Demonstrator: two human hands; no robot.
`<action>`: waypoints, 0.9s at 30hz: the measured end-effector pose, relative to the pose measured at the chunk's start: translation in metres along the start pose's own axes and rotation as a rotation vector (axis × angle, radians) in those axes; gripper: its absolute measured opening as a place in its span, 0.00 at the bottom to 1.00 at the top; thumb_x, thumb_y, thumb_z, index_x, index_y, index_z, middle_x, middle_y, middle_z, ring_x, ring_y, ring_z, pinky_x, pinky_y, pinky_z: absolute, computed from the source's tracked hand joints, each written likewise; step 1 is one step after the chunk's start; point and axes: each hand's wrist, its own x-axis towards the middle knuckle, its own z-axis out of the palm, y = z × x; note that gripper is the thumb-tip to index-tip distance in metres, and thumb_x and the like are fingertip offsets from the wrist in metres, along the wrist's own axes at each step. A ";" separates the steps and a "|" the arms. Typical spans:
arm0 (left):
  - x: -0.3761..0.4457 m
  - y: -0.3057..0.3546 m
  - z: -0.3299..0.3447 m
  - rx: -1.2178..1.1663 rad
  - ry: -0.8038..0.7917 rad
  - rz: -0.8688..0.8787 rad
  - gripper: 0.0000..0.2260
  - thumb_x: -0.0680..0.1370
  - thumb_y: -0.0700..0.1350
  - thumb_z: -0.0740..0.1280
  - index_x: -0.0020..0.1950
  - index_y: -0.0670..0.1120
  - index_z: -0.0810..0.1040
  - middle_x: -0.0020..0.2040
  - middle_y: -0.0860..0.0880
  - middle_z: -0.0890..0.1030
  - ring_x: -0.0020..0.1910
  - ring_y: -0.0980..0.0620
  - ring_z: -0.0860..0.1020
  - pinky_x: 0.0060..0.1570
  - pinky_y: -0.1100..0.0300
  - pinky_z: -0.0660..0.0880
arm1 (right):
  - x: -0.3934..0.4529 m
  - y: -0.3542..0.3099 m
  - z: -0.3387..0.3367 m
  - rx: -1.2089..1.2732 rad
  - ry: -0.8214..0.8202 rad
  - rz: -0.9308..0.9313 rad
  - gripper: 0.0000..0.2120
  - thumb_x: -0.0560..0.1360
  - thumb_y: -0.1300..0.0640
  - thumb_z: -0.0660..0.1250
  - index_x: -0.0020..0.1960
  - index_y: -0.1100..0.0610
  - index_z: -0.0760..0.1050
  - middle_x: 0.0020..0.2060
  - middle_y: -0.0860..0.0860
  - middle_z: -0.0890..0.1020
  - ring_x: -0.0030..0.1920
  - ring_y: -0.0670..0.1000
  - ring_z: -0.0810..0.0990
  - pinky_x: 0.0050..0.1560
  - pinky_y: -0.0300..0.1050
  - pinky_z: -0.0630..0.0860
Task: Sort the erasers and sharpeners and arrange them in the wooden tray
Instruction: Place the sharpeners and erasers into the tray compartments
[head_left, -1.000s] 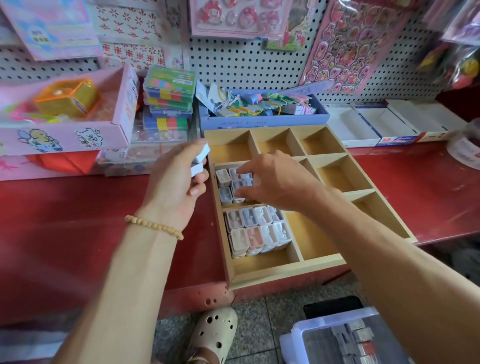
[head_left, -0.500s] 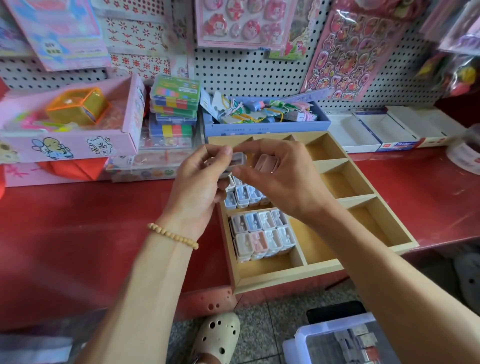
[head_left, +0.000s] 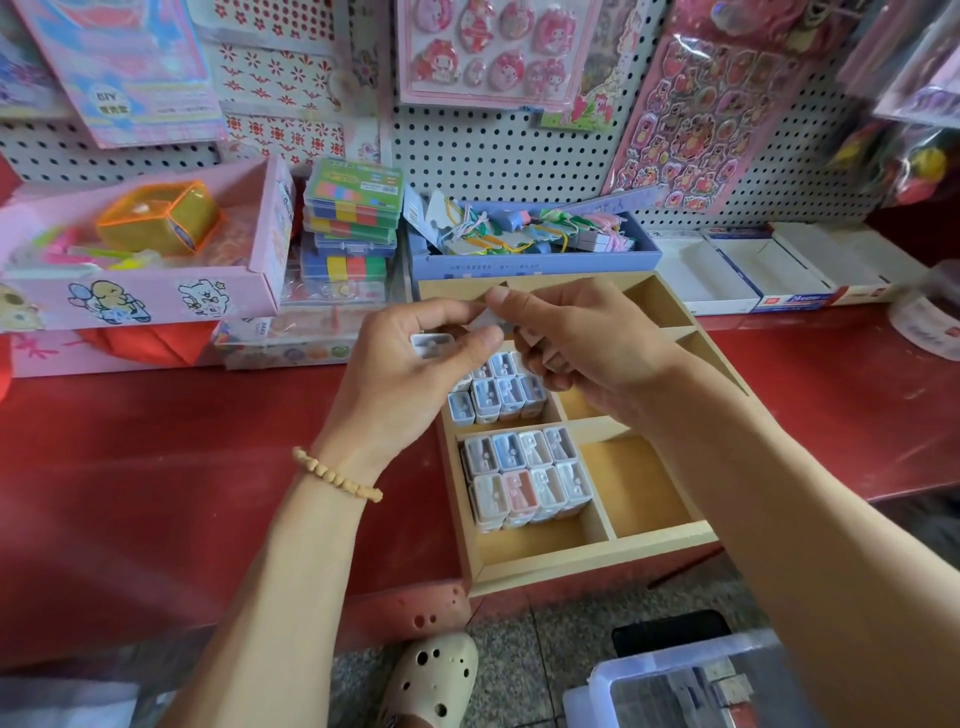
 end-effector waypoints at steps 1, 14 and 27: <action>-0.001 0.000 0.001 0.034 0.002 0.004 0.09 0.76 0.41 0.71 0.55 0.42 0.83 0.41 0.51 0.79 0.25 0.67 0.71 0.30 0.77 0.64 | 0.001 0.000 0.002 -0.005 0.005 0.014 0.24 0.77 0.48 0.70 0.45 0.72 0.76 0.26 0.50 0.70 0.28 0.50 0.66 0.25 0.39 0.61; 0.009 0.001 -0.001 -0.671 0.259 -0.515 0.10 0.74 0.44 0.71 0.32 0.48 0.83 0.30 0.52 0.72 0.23 0.58 0.63 0.18 0.67 0.54 | -0.009 0.008 0.029 -0.846 0.310 -0.495 0.23 0.73 0.47 0.74 0.64 0.54 0.75 0.36 0.44 0.77 0.42 0.56 0.81 0.45 0.53 0.77; 0.013 -0.001 -0.025 -0.659 0.208 -0.517 0.07 0.75 0.40 0.57 0.49 0.42 0.73 0.34 0.48 0.70 0.28 0.54 0.64 0.24 0.64 0.56 | 0.006 0.024 0.011 -0.830 0.171 -0.303 0.14 0.74 0.50 0.74 0.58 0.52 0.82 0.27 0.42 0.74 0.31 0.44 0.72 0.38 0.45 0.72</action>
